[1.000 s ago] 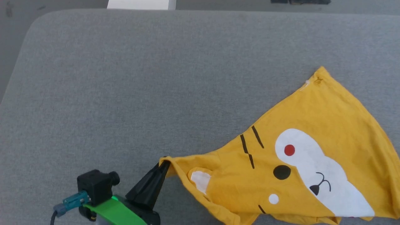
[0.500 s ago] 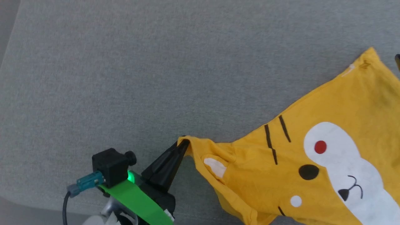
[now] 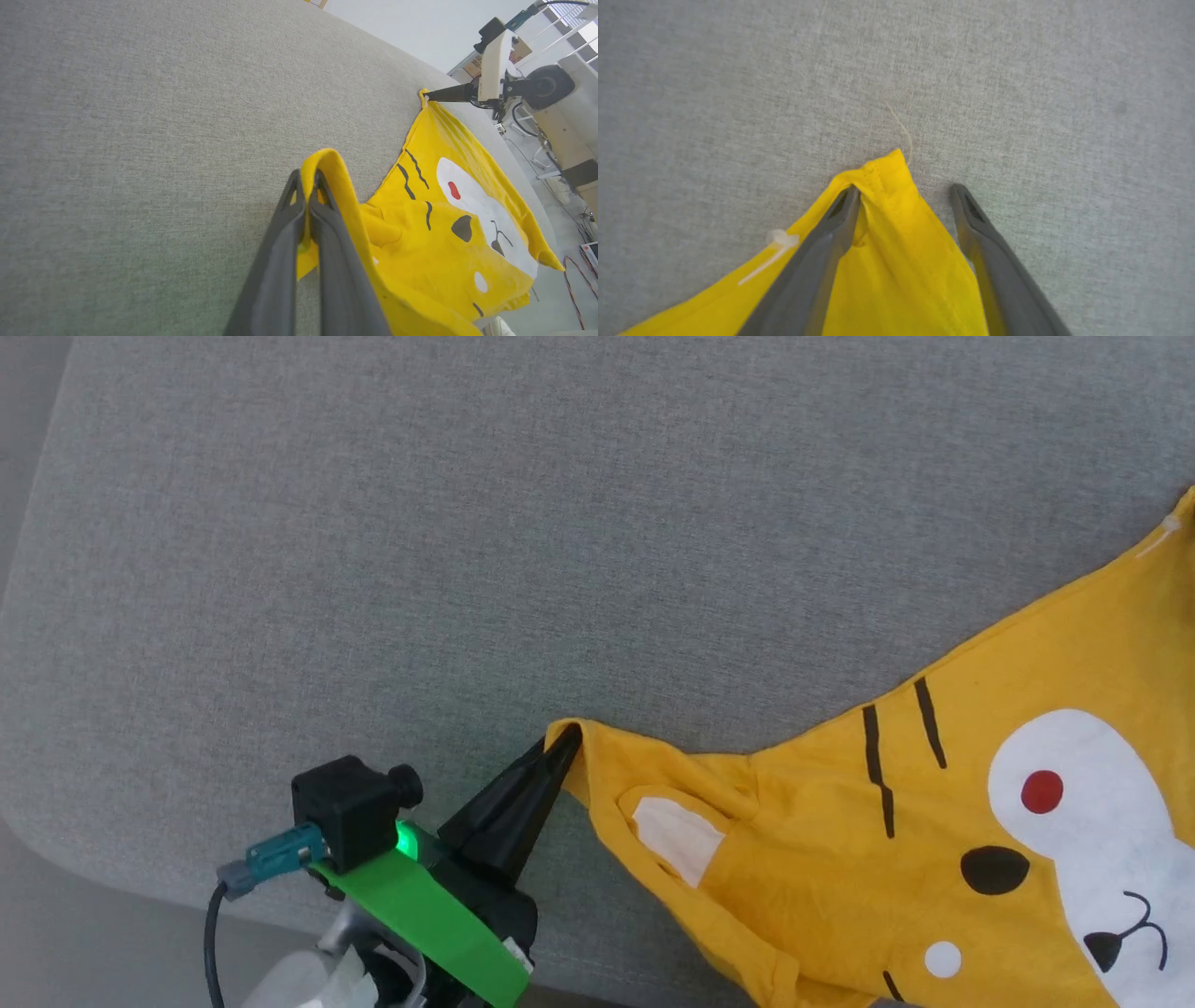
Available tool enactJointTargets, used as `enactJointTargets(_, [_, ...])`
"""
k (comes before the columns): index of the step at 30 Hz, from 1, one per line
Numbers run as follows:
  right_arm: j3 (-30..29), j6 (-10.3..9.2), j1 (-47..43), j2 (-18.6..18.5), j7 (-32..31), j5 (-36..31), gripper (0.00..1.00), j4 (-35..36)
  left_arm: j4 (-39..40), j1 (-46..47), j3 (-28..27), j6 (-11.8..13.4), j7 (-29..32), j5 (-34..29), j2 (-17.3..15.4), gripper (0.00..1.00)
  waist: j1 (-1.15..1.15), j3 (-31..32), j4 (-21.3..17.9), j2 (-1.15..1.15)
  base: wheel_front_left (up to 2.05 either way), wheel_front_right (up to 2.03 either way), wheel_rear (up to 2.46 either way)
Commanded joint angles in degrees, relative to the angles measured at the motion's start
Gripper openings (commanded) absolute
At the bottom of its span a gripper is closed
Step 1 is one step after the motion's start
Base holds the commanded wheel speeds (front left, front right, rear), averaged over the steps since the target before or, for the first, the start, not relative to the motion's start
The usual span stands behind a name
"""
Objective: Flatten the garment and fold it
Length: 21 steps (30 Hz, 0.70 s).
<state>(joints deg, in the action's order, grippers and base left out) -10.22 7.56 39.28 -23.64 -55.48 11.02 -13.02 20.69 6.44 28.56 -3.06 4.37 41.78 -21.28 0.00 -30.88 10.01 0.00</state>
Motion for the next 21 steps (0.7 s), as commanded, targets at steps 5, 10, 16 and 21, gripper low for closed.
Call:
enactJointTargets(5, [0.58,-0.08,-0.69,1.25,1.71,-0.26,0.00,-1.62,-0.96,1.37,-0.45,-0.60,-0.89,1.05,0.28,0.00,0.00,0.26,-0.45,0.00,0.00,0.00,0.00])
enactJointTargets(10, [0.05,-0.08,-0.44,1.82,8.80,-1.11,0.00,-2.00,-2.32,0.94,-1.35,-0.64,-1.90,1.64,0.05,0.00,0.00,3.14,-1.99,0.00,0.00,0.00,0.00])
enactJointTargets(16, [-1.49,-0.08,-2.12,4.16,21.23,-1.07,0.00,-2.90,-5.13,1.34,-4.42,1.42,-6.72,-1.43,-0.01,0.00,0.00,9.58,-4.23,0.00,0.00,0.00,0.00])
enactJointTargets(21, [-3.75,-0.08,-3.95,8.35,29.68,-0.03,0.00,-2.40,-7.32,4.46,-6.72,3.28,-9.42,-4.85,-0.52,0.00,0.00,15.22,-6.56,0.00,0.00,0.00,0.00])
